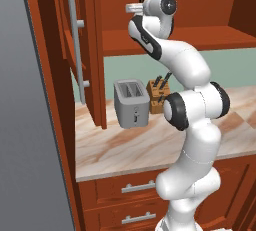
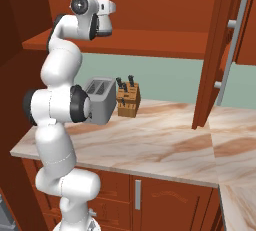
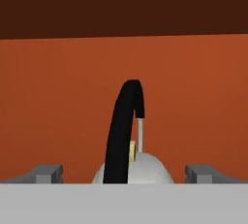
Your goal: Open the cabinet, pick the kettle from the cabinet, and place it in the sink.
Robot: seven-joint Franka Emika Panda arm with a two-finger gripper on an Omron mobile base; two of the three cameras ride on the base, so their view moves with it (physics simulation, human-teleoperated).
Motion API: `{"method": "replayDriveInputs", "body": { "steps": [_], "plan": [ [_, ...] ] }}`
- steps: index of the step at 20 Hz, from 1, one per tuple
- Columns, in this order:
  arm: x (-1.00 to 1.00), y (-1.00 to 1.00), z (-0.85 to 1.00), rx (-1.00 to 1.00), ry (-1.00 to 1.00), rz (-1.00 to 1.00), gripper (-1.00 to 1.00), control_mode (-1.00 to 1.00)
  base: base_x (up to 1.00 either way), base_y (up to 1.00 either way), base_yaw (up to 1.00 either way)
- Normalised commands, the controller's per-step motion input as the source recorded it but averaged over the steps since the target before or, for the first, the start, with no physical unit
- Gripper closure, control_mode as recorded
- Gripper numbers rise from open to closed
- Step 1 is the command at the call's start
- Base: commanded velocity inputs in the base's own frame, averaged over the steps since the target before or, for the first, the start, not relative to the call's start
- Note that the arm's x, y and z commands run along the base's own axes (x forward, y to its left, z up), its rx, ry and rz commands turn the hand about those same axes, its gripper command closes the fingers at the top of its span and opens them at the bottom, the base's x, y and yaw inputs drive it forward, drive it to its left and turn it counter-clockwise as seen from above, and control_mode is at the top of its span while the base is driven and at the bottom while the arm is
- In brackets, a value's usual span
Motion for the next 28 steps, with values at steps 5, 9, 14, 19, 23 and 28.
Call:
{"method": "replayDriveInputs", "body": {
  "steps": [5,9,14,19,23,28],
  "plan": [
    [0.06,0.00,-0.12,0.00,0.00,0.00,-1.00,-1.00,0.00,0.00,0.00],
    [0.10,0.00,-0.09,0.00,0.00,0.00,1.00,-1.00,0.00,0.00,0.00],
    [0.01,-0.01,-0.07,0.00,0.00,0.00,1.00,-1.00,0.00,0.00,0.00],
    [0.00,0.00,0.00,0.00,-0.03,0.00,1.00,-1.00,0.00,0.00,0.00],
    [-0.10,0.00,0.00,0.00,-0.02,0.00,1.00,-1.00,0.00,0.00,0.00],
    [-0.28,-0.03,0.00,0.00,-0.05,0.00,1.00,-1.00,0.00,0.00,0.00]
  ]
}}
